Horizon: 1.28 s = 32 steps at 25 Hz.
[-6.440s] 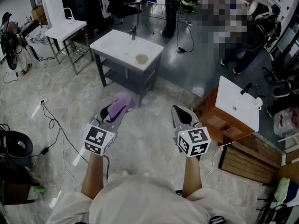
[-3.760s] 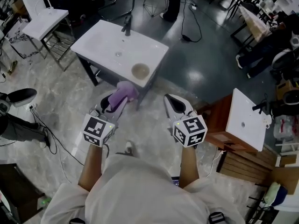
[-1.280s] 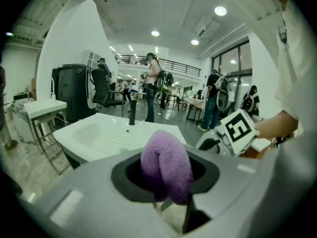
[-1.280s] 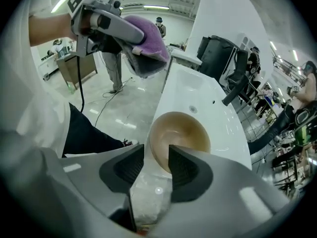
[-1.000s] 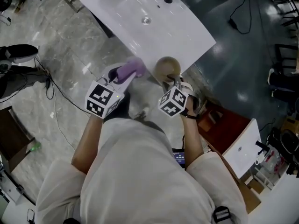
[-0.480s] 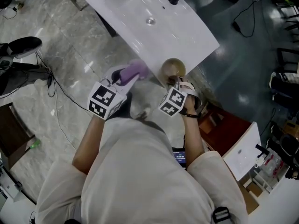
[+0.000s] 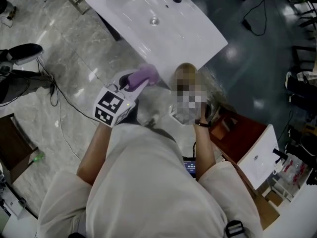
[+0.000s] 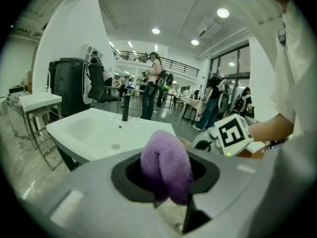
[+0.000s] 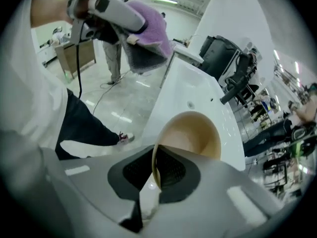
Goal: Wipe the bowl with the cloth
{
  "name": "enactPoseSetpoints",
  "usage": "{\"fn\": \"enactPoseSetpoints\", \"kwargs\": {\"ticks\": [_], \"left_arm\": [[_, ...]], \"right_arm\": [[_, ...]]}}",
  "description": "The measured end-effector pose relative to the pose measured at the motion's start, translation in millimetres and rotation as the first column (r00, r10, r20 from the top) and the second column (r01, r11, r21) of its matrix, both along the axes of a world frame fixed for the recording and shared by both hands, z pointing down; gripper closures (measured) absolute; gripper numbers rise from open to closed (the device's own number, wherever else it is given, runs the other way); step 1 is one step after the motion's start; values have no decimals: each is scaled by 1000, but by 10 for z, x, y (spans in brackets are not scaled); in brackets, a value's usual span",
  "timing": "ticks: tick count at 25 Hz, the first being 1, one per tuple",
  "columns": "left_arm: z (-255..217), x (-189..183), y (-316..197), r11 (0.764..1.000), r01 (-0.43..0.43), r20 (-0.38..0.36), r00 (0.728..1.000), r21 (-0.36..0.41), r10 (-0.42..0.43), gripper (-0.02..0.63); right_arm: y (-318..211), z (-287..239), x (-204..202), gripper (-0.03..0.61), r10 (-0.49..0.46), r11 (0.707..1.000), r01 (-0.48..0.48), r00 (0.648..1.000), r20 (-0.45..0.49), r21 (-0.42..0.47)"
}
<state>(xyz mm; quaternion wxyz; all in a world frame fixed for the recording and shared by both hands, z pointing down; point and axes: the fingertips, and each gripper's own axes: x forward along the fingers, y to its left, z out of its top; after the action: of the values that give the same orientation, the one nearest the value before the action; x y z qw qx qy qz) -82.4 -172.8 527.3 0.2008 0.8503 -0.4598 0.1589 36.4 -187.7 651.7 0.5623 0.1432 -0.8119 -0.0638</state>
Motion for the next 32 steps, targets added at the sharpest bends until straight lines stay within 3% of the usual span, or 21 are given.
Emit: {"fn": "enactPoseSetpoints", "kwargs": {"ticks": [4, 8, 12, 15, 18, 20, 23, 28, 32], "left_arm": [[-160, 220, 33, 999, -27, -12, 1000, 31, 27, 489], [-392, 465, 53, 994, -60, -46, 997, 89, 64, 489], [-683, 759, 148, 983, -101, -125, 985, 154, 121, 489], [-927, 977, 217, 965, -140, -177, 968, 221, 181, 489], [-1149, 1254, 335, 931, -209, -182, 945, 299, 271, 489], [-1251, 1451, 459, 901, -269, -154, 929, 341, 336, 489], [-1356, 1709, 618, 861, -335, -119, 906, 382, 405, 489], [-1416, 2012, 743, 822, -409, -64, 881, 397, 469, 489], [-1468, 2118, 769, 810, -426, -71, 868, 402, 492, 491]], "right_arm": [[49, -297, 67, 566, 172, 982, -150, 963, 206, -115], [73, -588, 142, 566, 311, 943, -229, 865, 393, -242], [123, -883, 270, 566, 438, 887, -252, 725, 531, -387], [196, -1104, 322, 566, 513, 841, -212, 604, 610, -497], [338, -1369, 379, 566, 555, 810, -130, 487, 674, -572], [486, -1556, 409, 566, 554, 806, -69, 438, 708, -588], [721, -1786, 454, 566, 519, 819, 4, 420, 744, -574], [986, -2022, 606, 565, 483, 836, 55, 399, 779, -546], [1152, -2109, 711, 558, 456, 851, 62, 402, 794, -521]]}}
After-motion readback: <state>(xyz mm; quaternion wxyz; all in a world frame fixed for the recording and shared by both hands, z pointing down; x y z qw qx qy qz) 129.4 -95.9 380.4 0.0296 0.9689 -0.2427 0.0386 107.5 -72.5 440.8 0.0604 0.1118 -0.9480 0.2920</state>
